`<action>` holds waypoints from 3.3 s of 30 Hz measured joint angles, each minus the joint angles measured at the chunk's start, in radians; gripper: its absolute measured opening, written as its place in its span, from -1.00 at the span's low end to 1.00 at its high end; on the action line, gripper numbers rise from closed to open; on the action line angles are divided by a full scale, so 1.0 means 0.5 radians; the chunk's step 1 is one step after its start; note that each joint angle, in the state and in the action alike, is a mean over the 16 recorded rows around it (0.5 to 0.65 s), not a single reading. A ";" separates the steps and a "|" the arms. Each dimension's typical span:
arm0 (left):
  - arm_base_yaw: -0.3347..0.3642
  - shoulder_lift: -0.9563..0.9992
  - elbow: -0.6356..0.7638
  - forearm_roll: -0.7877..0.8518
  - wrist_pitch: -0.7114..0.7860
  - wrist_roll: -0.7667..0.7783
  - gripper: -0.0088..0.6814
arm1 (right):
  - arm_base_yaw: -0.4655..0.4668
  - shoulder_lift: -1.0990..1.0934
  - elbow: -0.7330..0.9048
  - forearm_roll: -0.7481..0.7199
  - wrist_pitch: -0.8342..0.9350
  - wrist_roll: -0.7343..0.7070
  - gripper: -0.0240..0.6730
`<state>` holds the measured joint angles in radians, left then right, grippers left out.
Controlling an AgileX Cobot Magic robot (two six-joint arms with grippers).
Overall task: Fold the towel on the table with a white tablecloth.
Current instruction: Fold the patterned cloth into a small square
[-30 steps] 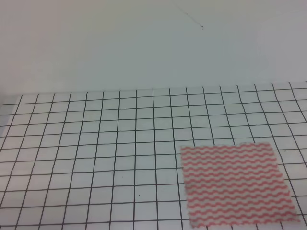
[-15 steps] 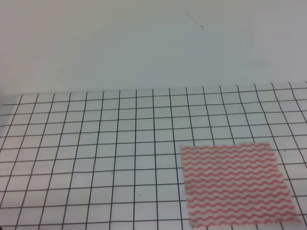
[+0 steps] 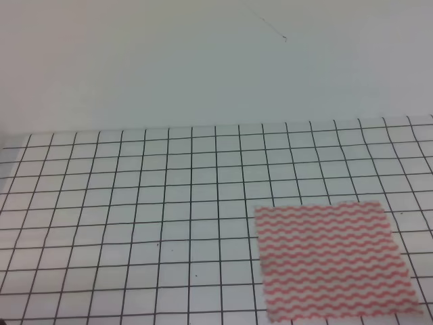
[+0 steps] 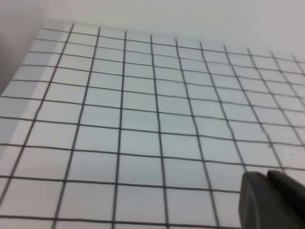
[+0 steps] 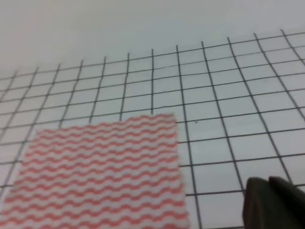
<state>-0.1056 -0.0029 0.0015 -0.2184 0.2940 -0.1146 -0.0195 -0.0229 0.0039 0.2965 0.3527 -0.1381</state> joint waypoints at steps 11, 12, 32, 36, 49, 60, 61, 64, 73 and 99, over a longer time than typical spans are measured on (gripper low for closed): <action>0.000 0.000 0.000 -0.926 -0.065 -0.009 -0.98 | 0.000 0.000 0.000 0.957 -0.024 0.013 -0.94; 0.000 0.000 0.000 -1.037 -0.061 -0.010 -0.98 | 0.000 0.000 0.000 1.054 -0.026 0.015 -0.94; 0.000 0.000 0.000 -1.984 -0.120 0.153 -0.98 | 0.000 0.000 -0.029 1.870 -0.076 -0.199 -0.94; 0.000 0.000 -0.020 -2.110 -0.083 0.456 -0.98 | 0.000 0.002 -0.109 1.911 0.001 -0.489 -0.94; 0.000 0.148 -0.398 -2.329 0.159 1.610 -0.98 | 0.000 0.352 -0.669 1.490 0.310 -1.241 -0.94; 0.000 0.790 -0.838 -1.873 0.445 1.757 -0.98 | 0.000 1.244 -1.177 0.878 0.685 -1.142 -0.94; 0.000 0.855 -0.862 -1.838 0.473 1.758 -0.98 | 0.000 1.326 -1.210 0.852 0.717 -1.124 -0.94; 0.000 1.038 -0.918 -1.759 0.547 1.755 -0.98 | 0.000 1.551 -1.285 0.804 0.801 -1.060 -0.93; 0.000 1.440 -1.028 -1.713 0.738 1.730 -0.98 | 0.023 2.045 -1.412 0.773 1.001 -0.948 -0.71; 0.000 1.714 -1.216 -1.660 1.031 1.698 -0.98 | 0.220 2.815 -1.490 0.296 0.862 -0.275 -0.26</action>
<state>-0.1056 0.8542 -0.6067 -1.0482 0.8094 0.7346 0.0903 1.3846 -0.7413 0.4442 0.7839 -0.2754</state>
